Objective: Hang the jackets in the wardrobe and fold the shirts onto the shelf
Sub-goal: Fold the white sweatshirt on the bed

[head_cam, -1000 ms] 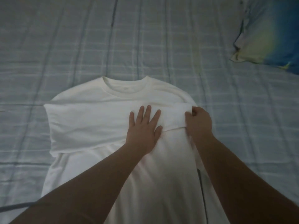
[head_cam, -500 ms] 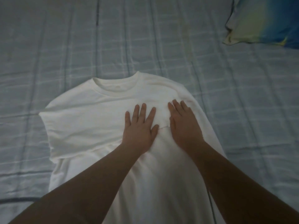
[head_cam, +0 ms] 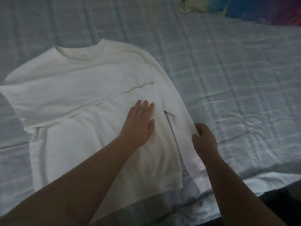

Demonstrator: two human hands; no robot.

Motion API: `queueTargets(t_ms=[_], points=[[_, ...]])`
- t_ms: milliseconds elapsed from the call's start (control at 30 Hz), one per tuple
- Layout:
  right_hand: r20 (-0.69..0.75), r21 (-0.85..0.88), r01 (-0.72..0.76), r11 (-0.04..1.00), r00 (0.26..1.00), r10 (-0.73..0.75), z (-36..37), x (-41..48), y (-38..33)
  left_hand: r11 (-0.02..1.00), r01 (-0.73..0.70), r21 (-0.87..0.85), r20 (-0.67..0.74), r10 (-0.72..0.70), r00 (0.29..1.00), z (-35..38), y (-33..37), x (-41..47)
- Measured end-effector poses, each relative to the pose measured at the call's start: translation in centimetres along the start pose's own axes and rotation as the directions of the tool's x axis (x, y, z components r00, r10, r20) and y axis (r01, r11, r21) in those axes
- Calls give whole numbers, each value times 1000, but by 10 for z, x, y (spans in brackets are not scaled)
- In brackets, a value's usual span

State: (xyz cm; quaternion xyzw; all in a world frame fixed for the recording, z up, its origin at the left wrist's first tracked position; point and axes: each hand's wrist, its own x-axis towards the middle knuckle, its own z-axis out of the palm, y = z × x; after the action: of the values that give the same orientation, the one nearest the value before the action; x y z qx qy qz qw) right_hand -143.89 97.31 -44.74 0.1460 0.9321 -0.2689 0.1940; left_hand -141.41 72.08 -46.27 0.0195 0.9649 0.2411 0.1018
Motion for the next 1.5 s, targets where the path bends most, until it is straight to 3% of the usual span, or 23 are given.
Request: queueTargets(t_ms=[167, 400, 567, 667, 1000, 1200, 1300, 1500], points=[[132, -167, -100, 981, 984, 123, -13, -8, 33, 989, -81, -122, 4, 82, 997, 21, 44, -18], [485, -302, -5, 953, 860, 159, -43, 15, 65, 978, -115, -176, -17, 114, 993, 42, 79, -18], [585, -228, 228, 947, 809, -54, -90, 61, 71, 982, -78, -174, -23, 75, 997, 48, 117, 16], [646, -212, 304, 929, 756, -100, -133, 100, 72, 986, -48, -161, -29, 44, 999, 47, 151, 51], [394, -115, 466, 877, 832, -391, -252, 248, 40, 997, -25, -70, -99, 18, 995, 44, 233, 179], [174, -152, 303, 941, 945, -276, -252, 325, 45, 997, 80, -6, -74, -80, 994, 47, 215, 234], [199, -66, 208, 976, 961, -191, -232, 345, 60, 987, 160, 33, 1, -160, 987, 46, 192, 264], [55, -45, 149, 988, 988, -147, -210, 344, 81, 969, 209, 135, 47, -217, 975, 40, 183, 283]])
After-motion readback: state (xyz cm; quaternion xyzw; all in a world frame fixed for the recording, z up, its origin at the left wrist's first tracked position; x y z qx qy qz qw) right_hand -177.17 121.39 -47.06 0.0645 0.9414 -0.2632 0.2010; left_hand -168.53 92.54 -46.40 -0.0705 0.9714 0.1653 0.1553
